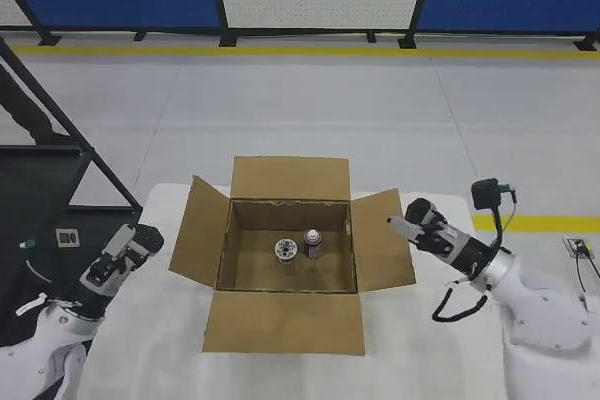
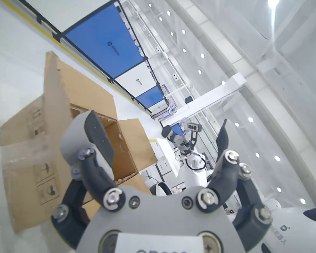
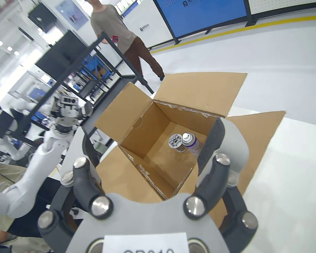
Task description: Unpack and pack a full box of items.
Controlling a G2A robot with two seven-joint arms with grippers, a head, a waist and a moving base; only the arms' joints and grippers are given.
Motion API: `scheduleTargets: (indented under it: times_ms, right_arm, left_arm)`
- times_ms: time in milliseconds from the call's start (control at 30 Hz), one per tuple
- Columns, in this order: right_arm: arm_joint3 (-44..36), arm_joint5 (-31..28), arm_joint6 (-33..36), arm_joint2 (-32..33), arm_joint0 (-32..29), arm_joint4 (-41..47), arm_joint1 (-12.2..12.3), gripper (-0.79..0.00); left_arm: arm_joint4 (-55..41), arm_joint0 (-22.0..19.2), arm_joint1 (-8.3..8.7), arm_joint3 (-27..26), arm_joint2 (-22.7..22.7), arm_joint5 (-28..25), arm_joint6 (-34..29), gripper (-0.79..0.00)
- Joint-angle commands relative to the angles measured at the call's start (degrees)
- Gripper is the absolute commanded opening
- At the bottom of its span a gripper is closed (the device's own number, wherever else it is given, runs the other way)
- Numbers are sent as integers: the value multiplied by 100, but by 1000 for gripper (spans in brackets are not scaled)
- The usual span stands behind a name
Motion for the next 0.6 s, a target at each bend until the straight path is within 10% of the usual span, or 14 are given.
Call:
scheduleTargets:
  times_ms: [0,133,567]
  right_arm:
    - [255,-135,73,307,-95,620,48,0]
    - [823,-448,325,729,-227,1516,151,0]
    - [1495,-383,449,326,-24,627,383,0]
  left_arm:
    - [9,-134,-1,222,97,101,-62,0]
    - [-28,-364,-14,522,308,158,-179,0]
    - [144,-684,-42,586,810,227,-514,0]
